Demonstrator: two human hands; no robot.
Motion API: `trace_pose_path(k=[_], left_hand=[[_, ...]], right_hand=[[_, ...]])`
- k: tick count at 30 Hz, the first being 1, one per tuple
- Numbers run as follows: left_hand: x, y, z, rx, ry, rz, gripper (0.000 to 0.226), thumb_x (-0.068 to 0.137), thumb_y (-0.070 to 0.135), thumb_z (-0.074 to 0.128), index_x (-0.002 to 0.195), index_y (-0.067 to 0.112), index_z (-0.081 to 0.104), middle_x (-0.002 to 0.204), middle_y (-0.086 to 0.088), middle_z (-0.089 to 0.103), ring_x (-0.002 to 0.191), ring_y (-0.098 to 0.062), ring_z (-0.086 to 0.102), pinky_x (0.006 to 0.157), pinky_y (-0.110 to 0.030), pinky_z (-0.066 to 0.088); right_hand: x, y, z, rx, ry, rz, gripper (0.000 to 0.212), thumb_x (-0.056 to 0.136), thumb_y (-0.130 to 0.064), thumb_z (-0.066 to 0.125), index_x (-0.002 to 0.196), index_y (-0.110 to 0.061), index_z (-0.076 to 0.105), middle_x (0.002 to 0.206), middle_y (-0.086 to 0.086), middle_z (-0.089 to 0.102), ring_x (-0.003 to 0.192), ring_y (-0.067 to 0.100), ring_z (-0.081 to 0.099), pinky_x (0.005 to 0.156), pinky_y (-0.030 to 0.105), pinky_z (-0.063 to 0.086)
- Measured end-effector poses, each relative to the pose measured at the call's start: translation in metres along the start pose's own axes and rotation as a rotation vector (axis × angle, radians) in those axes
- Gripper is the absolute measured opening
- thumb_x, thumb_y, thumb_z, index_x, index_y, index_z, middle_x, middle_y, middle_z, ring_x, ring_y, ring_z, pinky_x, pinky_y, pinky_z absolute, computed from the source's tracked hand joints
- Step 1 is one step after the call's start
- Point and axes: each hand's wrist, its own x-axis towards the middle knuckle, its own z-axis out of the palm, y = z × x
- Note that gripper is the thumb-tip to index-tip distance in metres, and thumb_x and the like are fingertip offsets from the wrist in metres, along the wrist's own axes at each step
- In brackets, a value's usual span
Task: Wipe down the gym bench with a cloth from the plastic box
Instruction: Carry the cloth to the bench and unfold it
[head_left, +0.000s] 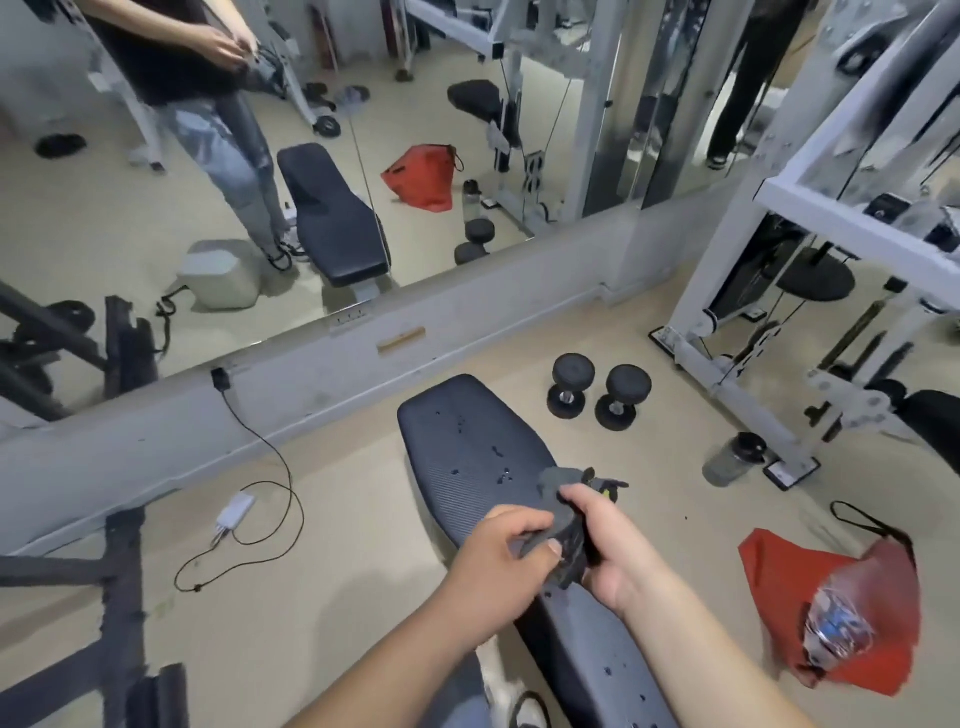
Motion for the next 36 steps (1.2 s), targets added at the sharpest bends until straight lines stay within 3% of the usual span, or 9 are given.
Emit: trace_pose_path(k=[5,10,14,17,22,27,29,32,36], left_hand=[[0.078,-0.009,-0.043,0.035,-0.008,-0.116,0.009,0.094,0.018,0.062,0.100,0.023,0.065,0.085,0.007,0.065,0.076,-0.008,0.060,0.076,-0.015,0.046],[0.158,-0.028,-0.084,0.119,-0.083,-0.137,0.015,0.096,0.012,0.062,0.110,0.011,0.067,0.092,-0.004,0.065,0.082,-0.015,0.058,0.061,-0.003,0.042],[0.224,-0.063,-0.130,0.207,-0.175,-0.144,0.024,0.095,0.016,0.062,0.116,0.005,0.067,0.083,0.000,0.065,0.074,-0.011,0.060,0.079,-0.019,0.046],[0.276,-0.095,-0.159,0.241,-0.235,-0.203,0.029,0.085,0.027,0.059,0.109,0.013,0.065,0.104,-0.013,0.068,0.099,-0.033,0.065,0.091,-0.036,0.048],[0.336,-0.166,-0.185,0.369,-0.248,-0.127,0.030,0.094,0.025,0.061,0.122,0.017,0.066,0.116,0.001,0.067,0.100,-0.014,0.064,0.093,-0.020,0.044],[0.391,-0.254,-0.172,0.457,-0.267,-0.057,0.027,0.094,0.030,0.058,0.117,0.017,0.065,0.113,-0.002,0.067,0.094,-0.014,0.064,0.093,-0.026,0.046],[0.410,-0.295,-0.160,0.531,-0.218,0.009,0.028,0.092,0.031,0.055,0.108,0.011,0.066,0.106,-0.010,0.067,0.092,-0.019,0.065,0.088,-0.026,0.046],[0.437,-0.362,-0.140,0.516,-0.068,0.125,0.030,0.085,0.032,0.057,0.098,0.009,0.072,0.093,-0.007,0.069,0.090,-0.026,0.068,0.089,-0.034,0.049],[0.469,-0.422,-0.130,0.649,-0.040,0.185,0.018,0.085,0.033,0.052,0.081,0.021,0.065,0.082,0.001,0.064,0.086,-0.019,0.060,0.085,-0.037,0.050]], right_hand=[[0.046,-0.028,0.027,0.027,0.069,-0.048,0.031,0.093,-0.028,0.067,0.119,-0.012,0.072,0.103,0.011,0.081,0.080,0.028,0.078,0.066,0.035,0.063],[0.094,-0.050,0.055,0.060,0.166,-0.093,0.033,0.091,-0.027,0.071,0.122,-0.017,0.070,0.105,0.010,0.082,0.095,0.029,0.078,0.072,0.037,0.063],[0.151,-0.055,0.091,0.124,0.348,-0.154,0.030,0.089,-0.021,0.073,0.117,-0.017,0.065,0.101,0.015,0.080,0.083,0.031,0.078,0.064,0.038,0.062],[0.207,-0.045,0.114,0.159,0.497,-0.156,0.021,0.091,-0.018,0.070,0.111,-0.020,0.063,0.094,0.010,0.076,0.075,0.025,0.073,0.058,0.030,0.057],[0.291,-0.021,0.128,0.145,0.702,-0.192,0.010,0.092,-0.012,0.067,0.094,-0.019,0.060,0.092,0.011,0.072,0.083,0.030,0.071,0.069,0.035,0.060],[0.382,0.008,0.106,-0.536,0.825,-0.417,0.016,0.080,-0.027,0.066,0.082,-0.011,0.060,0.097,0.010,0.060,0.102,0.038,0.060,0.083,0.038,0.049],[0.425,0.031,0.094,-0.911,0.736,-0.480,0.022,0.076,-0.031,0.068,0.079,-0.011,0.059,0.105,0.009,0.052,0.107,0.031,0.049,0.092,0.037,0.046],[0.488,0.088,0.074,-1.250,0.451,-0.398,0.049,0.071,-0.042,0.058,0.107,-0.010,0.067,0.132,0.008,0.055,0.128,0.029,0.048,0.105,0.037,0.045],[0.528,0.140,0.057,-1.427,0.478,-0.576,0.040,0.074,-0.045,0.061,0.103,-0.017,0.059,0.122,0.000,0.059,0.119,0.025,0.058,0.087,0.034,0.053]])
